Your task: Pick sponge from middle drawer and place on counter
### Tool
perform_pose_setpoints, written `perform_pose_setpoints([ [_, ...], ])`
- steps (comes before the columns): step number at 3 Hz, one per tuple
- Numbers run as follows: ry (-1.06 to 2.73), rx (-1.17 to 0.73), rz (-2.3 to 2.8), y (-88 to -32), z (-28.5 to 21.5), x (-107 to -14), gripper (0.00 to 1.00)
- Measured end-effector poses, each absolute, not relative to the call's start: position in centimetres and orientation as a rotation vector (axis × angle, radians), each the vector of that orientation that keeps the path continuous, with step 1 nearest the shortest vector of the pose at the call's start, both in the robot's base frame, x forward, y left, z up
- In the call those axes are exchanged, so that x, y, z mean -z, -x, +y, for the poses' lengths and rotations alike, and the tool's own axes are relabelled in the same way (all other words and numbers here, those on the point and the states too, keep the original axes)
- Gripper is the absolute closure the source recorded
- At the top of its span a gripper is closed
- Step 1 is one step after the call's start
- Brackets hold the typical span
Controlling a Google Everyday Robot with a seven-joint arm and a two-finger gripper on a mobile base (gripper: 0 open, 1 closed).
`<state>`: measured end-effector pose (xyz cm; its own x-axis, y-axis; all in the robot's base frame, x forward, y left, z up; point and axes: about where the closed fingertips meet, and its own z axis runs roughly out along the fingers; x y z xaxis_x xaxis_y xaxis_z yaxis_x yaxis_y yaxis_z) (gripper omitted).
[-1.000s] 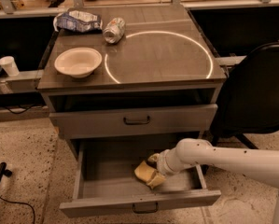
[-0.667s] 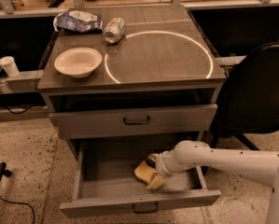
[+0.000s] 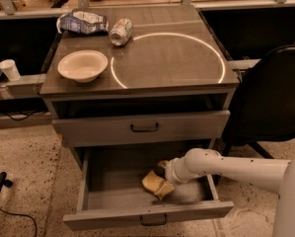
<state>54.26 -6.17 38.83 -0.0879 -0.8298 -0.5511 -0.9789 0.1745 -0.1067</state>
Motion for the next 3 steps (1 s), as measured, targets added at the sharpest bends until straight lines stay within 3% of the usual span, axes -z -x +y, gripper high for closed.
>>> perform_pose_setpoints([
  [1,1.694,-0.418,1.995,-54.6,-6.0,-37.1,0.35],
  [3,1.687,-0.493,2.008,-54.1,-5.5,-36.5,0.77],
])
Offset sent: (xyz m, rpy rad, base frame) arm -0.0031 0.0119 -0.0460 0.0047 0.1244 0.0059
